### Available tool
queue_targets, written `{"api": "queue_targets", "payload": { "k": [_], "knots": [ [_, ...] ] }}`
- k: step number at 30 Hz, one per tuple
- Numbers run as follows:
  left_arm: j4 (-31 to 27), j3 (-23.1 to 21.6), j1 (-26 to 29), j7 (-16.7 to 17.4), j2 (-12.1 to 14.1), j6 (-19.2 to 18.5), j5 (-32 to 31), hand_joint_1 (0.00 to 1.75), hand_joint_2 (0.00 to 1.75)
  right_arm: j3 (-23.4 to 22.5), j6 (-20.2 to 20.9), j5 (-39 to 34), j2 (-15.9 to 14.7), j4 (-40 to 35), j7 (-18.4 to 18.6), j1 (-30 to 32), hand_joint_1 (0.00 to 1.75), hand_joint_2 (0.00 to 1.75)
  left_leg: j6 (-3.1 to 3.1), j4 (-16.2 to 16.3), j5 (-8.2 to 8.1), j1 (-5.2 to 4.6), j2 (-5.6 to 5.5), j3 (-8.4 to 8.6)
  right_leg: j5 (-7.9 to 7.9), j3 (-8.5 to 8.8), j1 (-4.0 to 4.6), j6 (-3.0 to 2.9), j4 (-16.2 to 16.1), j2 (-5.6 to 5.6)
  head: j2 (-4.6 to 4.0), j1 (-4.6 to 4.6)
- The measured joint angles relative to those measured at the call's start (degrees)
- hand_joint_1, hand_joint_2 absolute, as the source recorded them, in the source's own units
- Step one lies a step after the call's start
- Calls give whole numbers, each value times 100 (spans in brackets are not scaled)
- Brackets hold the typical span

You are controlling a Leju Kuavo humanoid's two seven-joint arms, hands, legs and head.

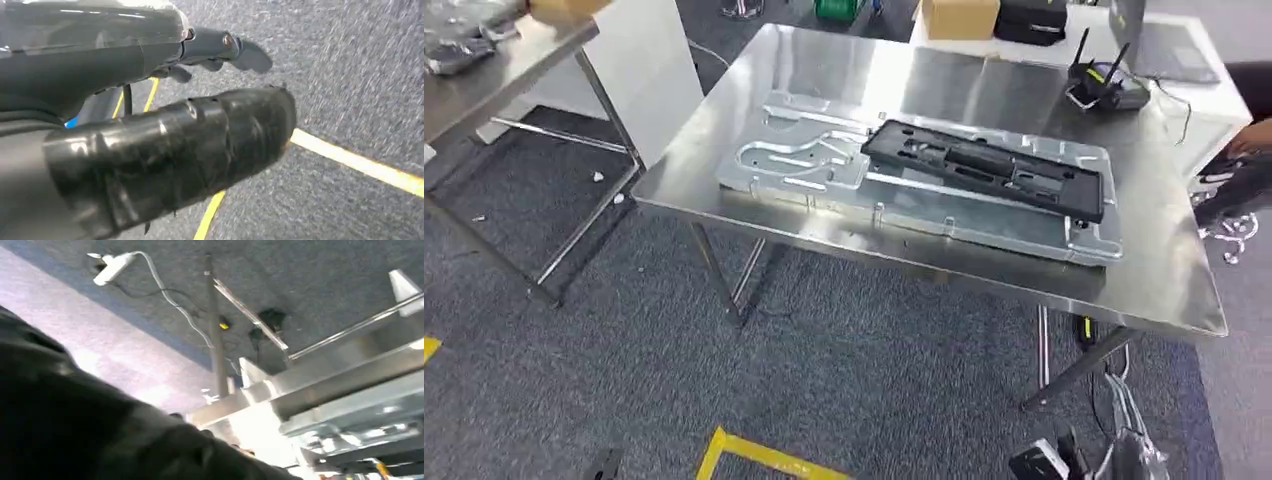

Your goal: Take the parts from the cabinet and place them on the table.

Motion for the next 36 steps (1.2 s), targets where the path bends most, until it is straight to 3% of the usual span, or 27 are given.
{"api": "queue_targets", "payload": {
  "k": [1, 2, 4, 5, 7, 9, 10, 11, 12, 15, 16, 17, 18, 20, 21, 22, 24, 25, 26, 27, 28, 30, 31, 32, 33, 35, 36],
  "knots": [
    [-2, 0, -10, 0, 0, -2, 0, 0, 0, -2, 0, 0, 4, 0, 0, 39, 0, 0, 49, -37, 92, 33, 120, -81, -184, -42, -22, -18, 62, -195, 2, -5],
    [-6, 2, -6, 0, 0, 2, 0, 0, 0, -9, 0, 0, -2, -9, 0, 42, 0, 0, 130, -49, 173, 30, 180, -176, -592, -104, -33, -14, 268, -420, 0, 33],
    [-6, 15, 24, 0, 0, 0, 0, 0, 0, -17, 0, -4, -2, -11, 2, 20, 0, 0, 126, -43, 304, 23, 347, -347, -1329, -202, -75, 61, 976, -592, 0, 44],
    [-6, 26, 24, 0, 0, 0, 0, 0, 0, -20, 0, -4, -2, -11, 2, 27, 0, 0, 128, -35, 379, 22, 445, -456, -1528, -233, -107, 110, 1422, -614, 0, 44],
    [-6, 33, 16, 0, 0, 0, 0, 0, 0, -26, 26, -55, -2, -9, -7, 31, 0, 0, 94, 26, 510, 26, 596, -660, -1228, -154, -172, 183, 1862, -629, 0, 46],
    [-6, 39, 10, 4, 0, -2, 0, 0, 0, -57, 125, -208, 9, -9, -44, 53, 0, 0, 43, 132, 606, 37, 750, -900, -731, 345, -227, 237, 1478, -695, 0, 44],
    [-6, 44, 1, 15, 0, -2, 0, 0, 0, -87, 179, -329, 17, -2, -68, 65, 0, 0, 5, 192, 639, 37, 794, -987, -777, 787, -238, 245, 969, -851, 0, 44],
    [-13, 52, -4, 22, 2, -4, 0, 0, 0, -122, 241, -486, 35, 15, -92, 58, 0, 0, -35, 241, 664, 20, 840, -1015, -1124, 1315, -206, 233, 310, -1080, 2, 46],
    [-13, 66, -5, 26, -5, -4, -9, 0, 0, -162, 300, -645, 46, 48, -125, 54, 0, 0, -74, 265, 693, 26, 897, -1022, -1347, 1583, -148, 186, -198, -1104, 0, 33],
    [-15, 81, -14, 52, -5, -13, -37, 0, 0, -442, 602, -1332, 232, 545, -359, 66, 0, 0, -208, 185, 890, 58, 1085, -1006, -1255, 1399, -85, 24, -225, -962, 0, 35],
    [-15, 81, 0, 66, -14, -18, -39, 0, 0, -602, 748, -1590, 346, 823, -442, 60, 0, 0, -266, 204, 831, 104, 953, -1049, -1145, 1344, -161, -56, -275, -920, 0, 44],
    [-15, 83, 11, 66, -5, -22, -48, 0, 0, -783, 862, -1760, 495, 1081, -518, 48, 0, 0, -292, 304, 619, 96, 714, -1096, -1081, 1260, -137, -89, -272, -897, 0, 33],
    [-15, 83, 38, 66, -7, -50, -90, 0, 0, -1011, 1124, -1974, 632, 1595, -579, -76, 0, 0, -269, 619, 136, 86, 446, -1187, -980, 1127, -129, -157, -273, -838, 0, 26],
    [-15, 83, 75, 55, 45, -138, -242, 0, 0, -1536, 1930, -2594, 958, 2838, -349, -573, 0, 0, -227, 1372, -488, 49, 281, -1293, -793, 901, -87, -196, -264, -656, 0, 24],
    [-15, 81, 62, 48, 59, -166, -293, 0, 0, -1971, 2323, -2957, 1151, 3955, -231, -790, 0, 0, -206, 1682, -529, 24, 273, -1303, -708, 795, -72, -196, -254, -588, 0, 22],
    [-15, 76, 30, 37, 65, -190, -326, 0, 0, -2336, 2564, -3319, 1338, 4987, -111, -1085, 0, 0, -175, 1855, -347, -4, 264, -1245, -622, 697, -63, -188, -230, -544, 0, 24],
    [-15, 74, -20, 24, 63, -158, -339, 0, 0, -2983, 2277, -4067, 1649, 6311, 233, -1285, 0, 0, -123, 1646, 150, -32, 233, -929, -526, 488, -59, -163, -133, -495, 0, 26],
    [-15, 77, -12, 24, 63, -86, -311, 0, 0, -3496, 1970, -4665, 1904, 6923, 204, -1374, 0, 0, -87, 1148, 285, -32, 130, -523, -469, 348, -55, -143, -59, -454, 0, 28],
    [-15, 81, 6, 31, 61, -26, -273, 0, 0, -3910, 1928, -5015, 2108, 7299, 58, -1489, 0, 0, -34, 586, 108, -30, -151, -126, -408, 260, -58, -139, 4, -405, 0, 24],
    [-15, 83, 30, 26, 59, 8, -267, 0, 0, -4184, 1959, -5184, 2285, 7546, -51, -1574, 0, 0, -15, 160, -52, -30, -282, 107, -371, 180, -9, -119, 46, -339, 0, 24],
    [-15, 83, 45, 22, 41, 39, -282, 0, 0, -4442, 2028, -5100, 2473, 7884, -251, -1715, 0, 0, -29, -68, -202, -21, -210, 195, -270, 135, -23, -99, 53, -216, 0, 26],
    [-15, 74, 7, 37, 13, 55, -361, 0, 0, -4621, 2066, -4737, 2660, 8333, -335, -1816, 0, 0, 34, -52, -136, -49, -61, 161, -105, 125, -52, -8, -45, -64, 0, 20],
    [-9, 72, -3, 66, -14, 61, -391, 0, 0, -4623, 2142, -4401, 2739, 8569, -352, -1835, 0, 0, 87, -123, -8, 27, 23, 103, -46, 92, -23, 20, -76, -27, 0, 37],
    [-13, 68, -46, 85, -3, 70, -418, 0, 0, -4605, 2217, -4088, 2796, 8735, -356, -1885, 0, 0, 130, -134, 69, 13, 131, 37, -268, 24, -45, 4, 24, -247, 0, 35],
    [-13, 63, -53, 118, -5, 96, -457, 0, 0, -4583, 2273, -3776, 2773, 8861, -378, -1933, 0, 0, 173, -136, 144, 6, 195, -50, -701, -54, -46, 5, 282, -441, 0, 70],
    [-13, 41, -22, 201, 11, 131, -507, 0, 0, -4456, 2321, -3400, 2719, 9058, -437, -2043, 0, 0, 167, -132, 277, -1, 377, -219, -1404, -180, -87, 86, 1088, -586, 0, 81],
    [-13, 35, -16, 230, 13, 146, -516, 0, 0, -4411, 2332, -3364, 2692, 9136, -461, -2082, 0, 0, 161, -117, 344, -1, 468, -317, -1507, -227, -109, 131, 1483, -606, 0, 85]
  ]
}}
